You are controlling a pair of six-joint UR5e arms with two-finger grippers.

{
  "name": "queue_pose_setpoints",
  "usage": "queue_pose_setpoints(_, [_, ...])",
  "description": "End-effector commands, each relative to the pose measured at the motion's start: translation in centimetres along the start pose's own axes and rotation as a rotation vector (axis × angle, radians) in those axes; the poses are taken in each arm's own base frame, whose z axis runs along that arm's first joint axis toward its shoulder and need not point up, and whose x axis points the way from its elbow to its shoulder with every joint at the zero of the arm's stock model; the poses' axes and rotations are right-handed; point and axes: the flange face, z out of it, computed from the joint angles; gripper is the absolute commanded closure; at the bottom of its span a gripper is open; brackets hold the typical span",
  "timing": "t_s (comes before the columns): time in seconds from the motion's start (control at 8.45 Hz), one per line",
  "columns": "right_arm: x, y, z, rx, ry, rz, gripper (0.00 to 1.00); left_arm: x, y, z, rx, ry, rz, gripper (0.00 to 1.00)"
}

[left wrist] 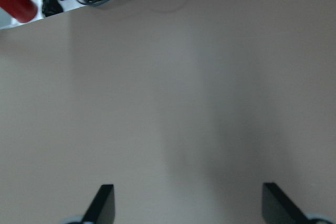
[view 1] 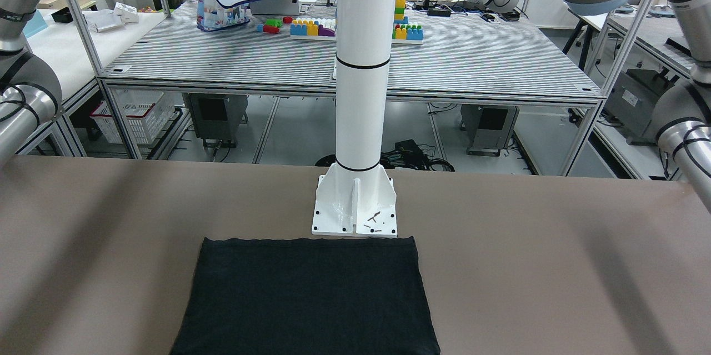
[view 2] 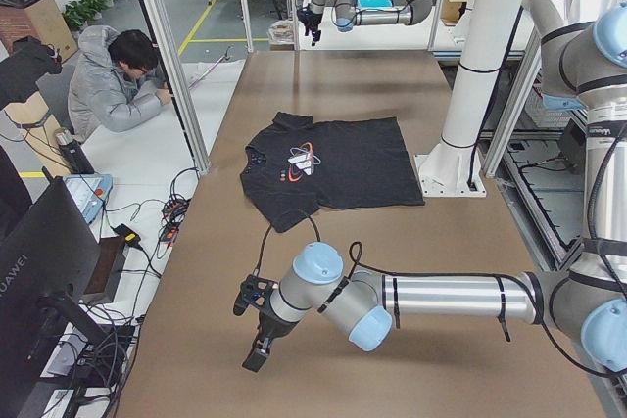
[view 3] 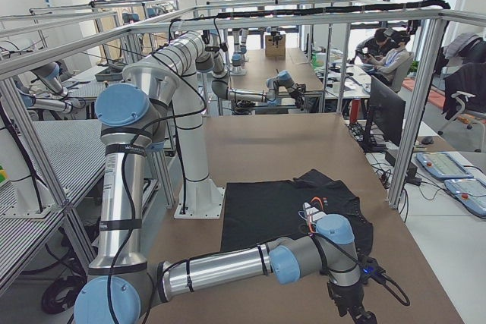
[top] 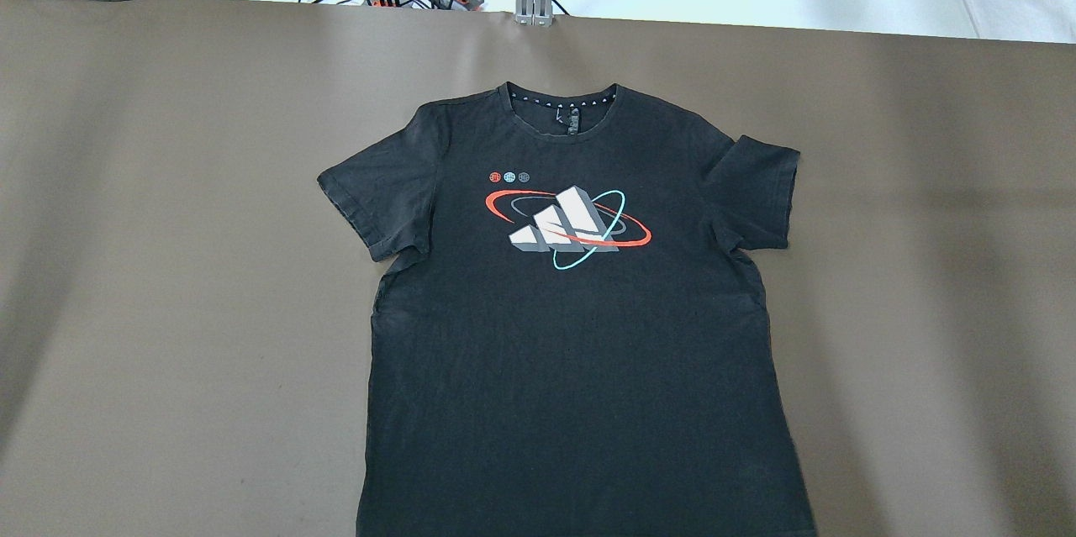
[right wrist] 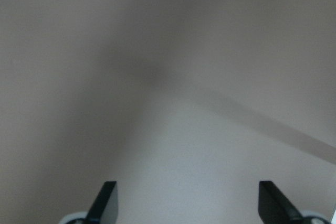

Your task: Fold clothes

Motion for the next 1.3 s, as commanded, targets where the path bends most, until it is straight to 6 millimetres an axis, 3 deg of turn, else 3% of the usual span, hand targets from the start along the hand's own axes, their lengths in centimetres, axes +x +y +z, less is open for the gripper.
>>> queue_pose_setpoints(0.0, [-0.3, -2.7, 3.2, 0.050, -0.017, 0.073, 0.06, 5.3, -1.7, 0.3, -0.015, 0.184, -0.051, 0.00])
queue_pose_setpoints(0.24, [-3.9, -4.0, 4.5, 0.087, -0.057, 0.179, 0.06, 8.5, -3.7, 0.5, 0.003, 0.223, -0.142, 0.00])
queue_pose_setpoints(0.35, [-5.6, -4.5, 5.1, 0.103, -0.078, 0.222, 0.06, 11.0, -4.3, 0.8, 0.010, 0.262, -0.191, 0.00])
queue_pose_setpoints(0.83, [-10.6, -5.9, 7.5, 0.109, -0.139, 0.297, 0.06, 27.2, -6.1, 4.7, 0.066, 0.322, -0.406, 0.00])
queue_pose_setpoints(0.95, [-12.0, -7.6, 8.3, 0.118, -0.158, 0.313, 0.06, 30.4, -7.0, 4.7, 0.093, 0.333, -0.426, 0.00])
queue_pose_setpoints(1.06, [-14.5, -9.3, 9.8, 0.125, -0.191, 0.340, 0.06, 32.6, -7.2, 4.8, 0.098, 0.345, -0.438, 0.00])
queue_pose_setpoints(1.18, [-16.8, -10.9, 11.4, 0.139, -0.225, 0.354, 0.06, 33.1, -7.5, 4.6, 0.103, 0.350, -0.450, 0.00])
